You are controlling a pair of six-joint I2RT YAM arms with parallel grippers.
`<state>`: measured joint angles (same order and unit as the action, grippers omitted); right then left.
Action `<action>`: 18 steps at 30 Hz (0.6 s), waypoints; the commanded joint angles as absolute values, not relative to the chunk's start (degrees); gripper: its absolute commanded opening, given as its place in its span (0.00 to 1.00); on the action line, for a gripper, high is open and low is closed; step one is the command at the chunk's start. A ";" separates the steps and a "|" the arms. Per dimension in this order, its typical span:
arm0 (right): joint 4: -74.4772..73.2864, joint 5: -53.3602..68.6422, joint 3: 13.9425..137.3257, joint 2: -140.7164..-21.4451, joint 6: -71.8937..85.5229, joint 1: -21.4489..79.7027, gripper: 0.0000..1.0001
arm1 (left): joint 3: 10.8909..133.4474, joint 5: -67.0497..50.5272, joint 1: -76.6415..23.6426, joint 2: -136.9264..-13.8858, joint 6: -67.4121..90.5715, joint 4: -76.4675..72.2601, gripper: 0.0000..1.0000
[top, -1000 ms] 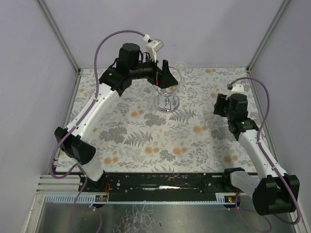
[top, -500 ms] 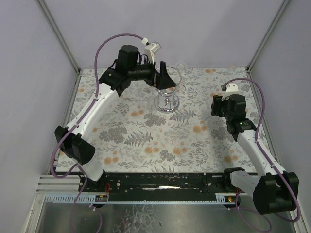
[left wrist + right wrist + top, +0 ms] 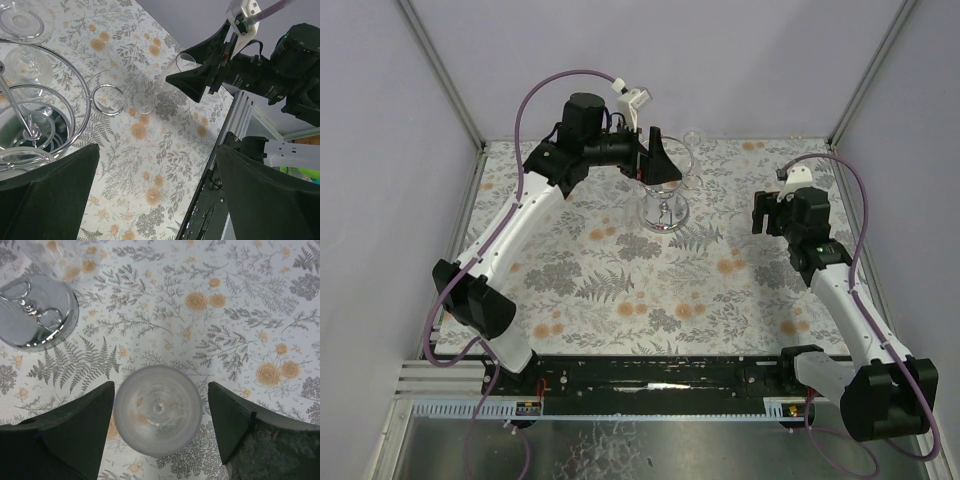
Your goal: Take the wine glass off the wine glass rack
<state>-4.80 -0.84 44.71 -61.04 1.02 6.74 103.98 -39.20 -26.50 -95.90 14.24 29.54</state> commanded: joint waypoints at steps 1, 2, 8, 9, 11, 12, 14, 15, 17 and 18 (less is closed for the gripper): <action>-5.54 -1.45 49.22 -59.09 1.01 7.21 0.83 | 104.14 -40.99 -26.13 -94.26 14.75 26.11 1.00; -5.75 -1.66 49.70 -58.80 1.12 7.16 0.83 | 104.19 -40.78 -26.08 -94.27 14.76 26.04 1.00; -6.40 -5.35 59.23 -60.43 8.54 7.12 0.92 | 105.49 -39.21 -23.11 -94.96 18.16 24.01 1.00; -8.67 -4.79 63.62 -63.09 10.15 7.12 0.92 | 106.33 -39.31 -21.60 -95.65 19.58 23.35 1.00; -15.50 -2.32 74.72 -70.52 13.59 7.03 0.93 | 108.80 -40.28 -17.93 -97.90 23.21 22.66 1.00; -18.41 -0.09 80.63 -74.77 15.06 7.03 0.92 | 110.21 -41.03 -15.96 -99.18 25.08 22.41 1.00; -22.11 5.56 90.09 -81.91 18.13 7.01 0.90 | 112.21 -42.44 -12.09 -101.44 28.38 21.41 1.00; -23.50 8.23 94.47 -85.26 19.82 7.03 0.89 | 112.56 -42.95 -10.27 -102.54 30.00 20.11 1.00; -26.43 13.90 102.88 -92.03 23.64 7.03 0.85 | 112.48 -44.11 -6.11 -103.51 32.95 17.56 1.00; -27.74 16.81 106.51 -95.43 25.67 7.03 0.84 | 112.19 -44.66 -4.57 -104.00 34.40 16.40 1.00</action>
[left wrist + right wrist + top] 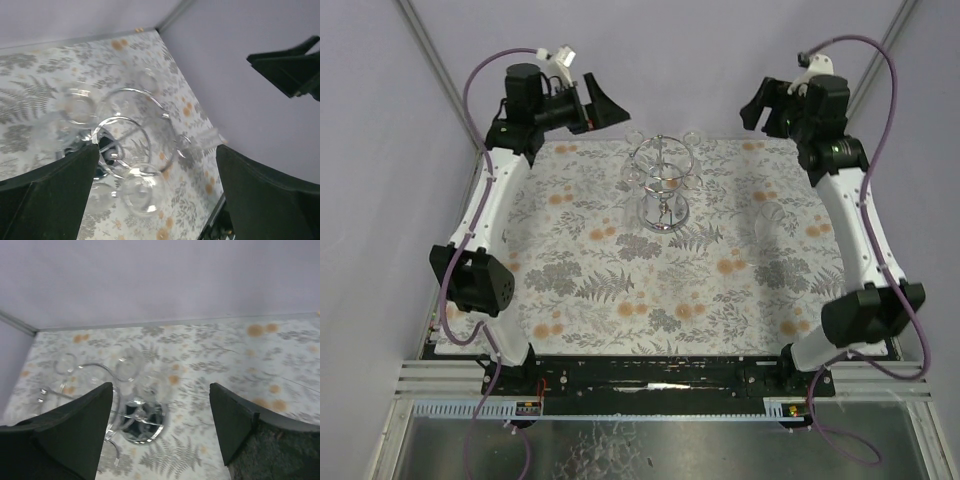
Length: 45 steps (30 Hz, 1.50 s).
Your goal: Take the wine glass off the wine glass rack
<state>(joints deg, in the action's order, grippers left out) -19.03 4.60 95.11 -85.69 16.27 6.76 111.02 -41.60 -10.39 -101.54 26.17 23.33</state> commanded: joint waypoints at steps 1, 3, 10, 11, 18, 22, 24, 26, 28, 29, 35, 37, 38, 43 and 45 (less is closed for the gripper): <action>-28.67 19.51 110.58 -98.73 27.51 7.03 0.82 | 111.91 -45.22 -3.03 -104.37 35.70 15.27 1.00; -29.94 24.82 115.41 -104.17 32.20 7.01 0.78 | 110.89 -46.67 -0.48 -105.19 38.11 13.02 1.00; -29.59 32.58 120.79 -114.31 39.76 6.96 0.70 | 107.04 -51.13 3.81 -108.06 44.77 6.43 1.00; -28.79 33.05 120.16 -114.59 40.44 6.94 0.69 | 106.35 -52.02 4.04 -108.42 46.04 5.24 1.00; -17.26 36.93 110.31 -113.05 48.94 6.05 0.57 | 102.57 -54.78 4.18 -110.07 49.89 0.25 1.00; -9.45 38.13 103.84 -110.95 54.10 5.16 0.54 | 101.33 -55.18 4.14 -110.15 50.26 -0.42 1.00; -7.38 38.32 101.62 -110.41 55.55 4.94 0.53 | 100.96 -55.40 4.20 -110.30 50.43 -0.68 1.00; -5.73 38.36 100.44 -110.11 56.27 4.84 0.52 | 100.91 -55.46 4.17 -110.25 50.62 -0.95 1.00; -2.97 38.51 98.60 -109.52 57.92 4.59 0.50 | 100.97 -55.67 4.17 -110.36 50.70 -1.04 1.00; -1.33 38.50 97.68 -109.18 58.90 4.50 0.49 | 100.83 -55.76 4.19 -110.32 50.68 -1.01 1.00; 4.17 38.54 94.96 -108.62 62.37 4.12 0.48 | 100.27 -56.09 4.19 -109.85 50.17 -0.86 1.00; 5.82 38.82 94.74 -108.71 63.35 4.13 0.47 | 100.15 -56.21 4.21 -109.71 49.93 -0.69 1.00; 6.64 38.91 94.71 -108.75 63.97 4.13 0.47 | 100.04 -56.29 4.22 -109.69 49.88 -0.61 1.00; 8.51 39.41 93.16 -109.21 65.34 4.13 0.41 | 99.86 -56.28 4.16 -109.34 49.20 -0.05 1.00; 8.53 39.63 93.28 -109.43 65.49 4.13 0.41 | 99.92 -56.47 4.17 -109.30 48.93 0.15 1.00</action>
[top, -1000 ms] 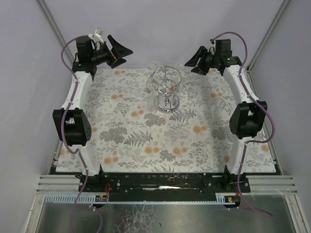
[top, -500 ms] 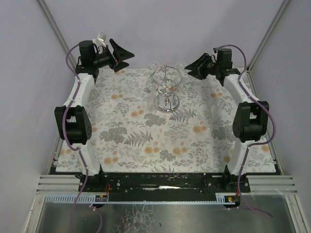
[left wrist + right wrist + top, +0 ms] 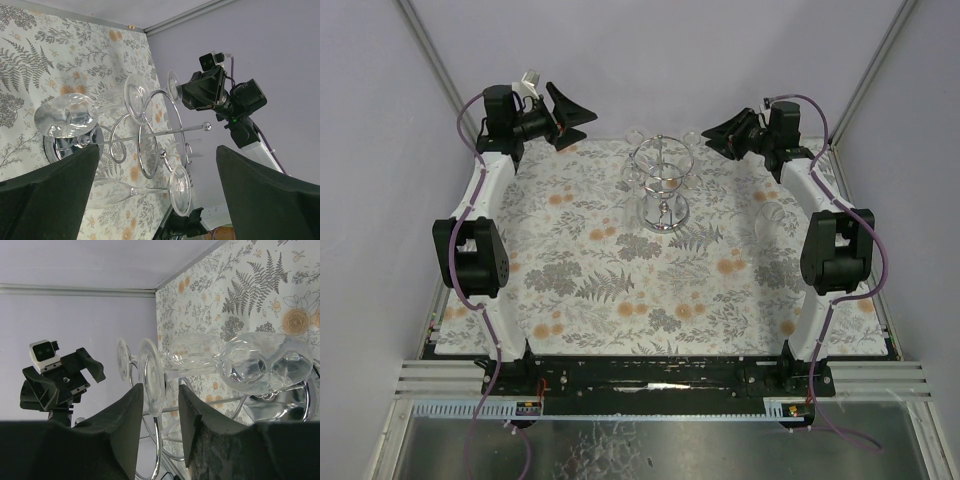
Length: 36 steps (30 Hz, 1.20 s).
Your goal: Take the wine glass off the wine glass rack
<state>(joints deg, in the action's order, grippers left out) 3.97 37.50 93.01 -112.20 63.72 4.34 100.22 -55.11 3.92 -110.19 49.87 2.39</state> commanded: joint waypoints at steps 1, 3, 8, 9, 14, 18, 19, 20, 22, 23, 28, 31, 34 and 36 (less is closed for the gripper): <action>8.60 39.64 93.19 -109.47 65.66 4.11 0.40 | 99.88 -56.43 4.16 -109.25 48.81 0.34 1.00; 9.22 39.64 93.01 -109.58 66.16 4.13 0.37 | 99.84 -56.45 4.22 -109.17 48.63 0.45 1.00; 10.24 40.03 93.23 -110.25 67.22 4.11 0.30 | 99.61 -56.75 4.18 -109.07 48.39 0.69 1.00; 10.01 40.07 93.39 -110.40 67.23 4.13 0.30 | 99.58 -56.77 4.21 -109.07 48.35 0.75 1.00; 8.73 40.36 94.10 -111.06 66.67 4.13 0.30 | 99.63 -56.97 4.21 -108.98 48.11 0.92 1.00; 8.12 40.72 94.33 -111.66 66.63 4.11 0.30 | 99.54 -57.10 4.20 -108.90 47.91 1.07 1.00; 7.90 40.77 94.32 -111.75 66.62 4.13 0.30 | 99.56 -57.13 4.17 -108.91 47.84 1.17 1.00; 7.77 40.78 94.35 -111.93 66.54 4.13 0.29 | 99.47 -57.21 4.16 -108.86 47.74 1.19 1.00; 7.48 40.92 94.32 -112.13 66.44 4.09 0.28 | 99.48 -57.22 4.21 -108.81 47.49 1.38 1.00; 7.41 41.00 94.33 -112.34 66.45 4.13 0.28 | 99.36 -57.22 4.20 -108.79 47.40 1.48 1.00; 6.60 41.48 95.78 -113.20 66.29 4.13 0.25 | 99.41 -57.31 4.21 -108.79 47.29 1.50 1.00; 6.50 41.57 95.96 -113.37 66.30 4.12 0.19 | 99.49 -57.39 4.22 -108.81 47.20 1.53 1.00; 6.59 41.58 96.13 -113.16 66.32 4.13 0.08 | 99.48 -57.39 4.14 -108.93 47.20 1.50 1.00; 6.82 41.36 96.15 -112.96 66.44 4.09 0.01 | 99.53 -57.48 4.17 -109.03 47.28 1.51 1.00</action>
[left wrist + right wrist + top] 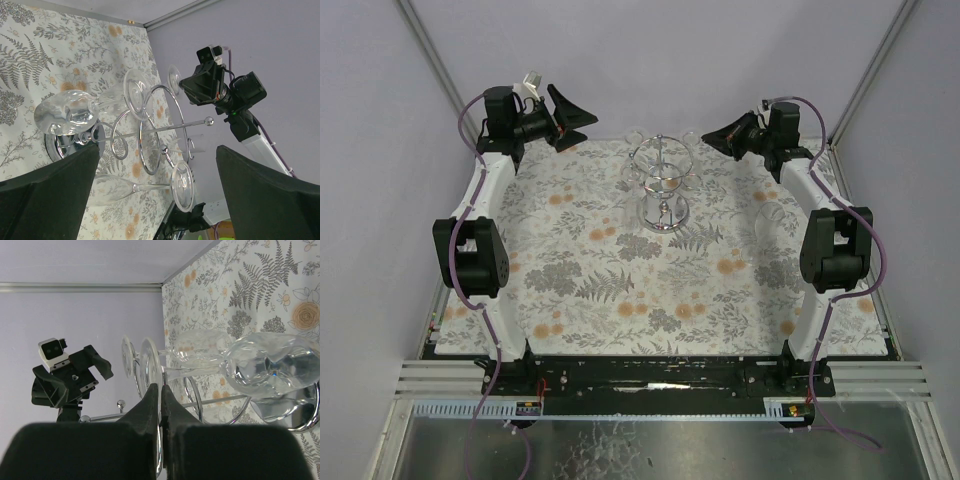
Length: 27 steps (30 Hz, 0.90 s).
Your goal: Take the wine glass off the wine glass rack
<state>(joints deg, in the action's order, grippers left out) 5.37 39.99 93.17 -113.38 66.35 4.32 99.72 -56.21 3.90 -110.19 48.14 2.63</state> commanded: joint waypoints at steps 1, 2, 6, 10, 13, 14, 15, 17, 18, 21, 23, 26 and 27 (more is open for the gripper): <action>7.04 41.24 96.15 -112.72 66.52 4.06 0.00 | 99.58 -57.41 4.21 -109.07 47.28 1.50 1.00; 7.15 41.04 96.17 -112.57 66.54 4.03 0.00 | 99.65 -57.47 4.21 -109.09 47.29 1.49 1.00; 8.16 40.42 96.30 -111.76 67.14 3.70 0.00 | 99.71 -57.49 4.22 -109.20 47.35 1.55 1.00; 8.37 39.81 96.76 -111.53 67.09 3.15 0.00 | 99.75 -57.58 4.08 -109.29 47.46 1.49 1.00; 9.14 39.88 96.77 -111.83 67.48 2.86 0.00 | 99.67 -57.73 4.12 -109.34 47.63 1.34 1.00; 9.60 40.03 96.77 -112.00 67.77 2.82 0.00 | 99.72 -57.85 4.12 -109.36 47.64 1.38 1.00; 10.41 40.14 96.58 -112.10 68.25 2.81 0.00 | 99.74 -57.88 4.04 -109.38 47.64 1.32 1.00; 12.32 40.25 95.98 -112.31 69.52 2.81 0.00 | 99.62 -58.03 3.98 -109.18 47.63 1.33 1.00; 13.24 40.25 95.79 -112.50 70.14 2.81 0.00 | 99.57 -58.23 4.01 -109.16 47.64 1.34 1.00; 15.75 40.20 95.69 -113.08 71.81 2.81 0.00 | 99.42 -58.55 4.03 -109.08 47.64 1.33 1.00; 16.50 40.05 96.20 -113.40 72.47 2.81 0.00 | 99.35 -58.66 3.96 -109.01 47.57 1.36 1.00; 16.38 39.84 97.20 -114.03 72.47 2.77 0.00 | 99.32 -58.79 4.03 -108.98 47.55 1.32 1.00; 16.27 39.70 97.40 -114.17 72.49 2.73 0.00 | 99.36 -58.86 3.98 -109.03 47.55 1.32 1.00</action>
<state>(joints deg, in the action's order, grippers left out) 11.03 39.64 93.84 -113.67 70.78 3.05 99.70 -57.10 3.90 -110.19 48.12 2.61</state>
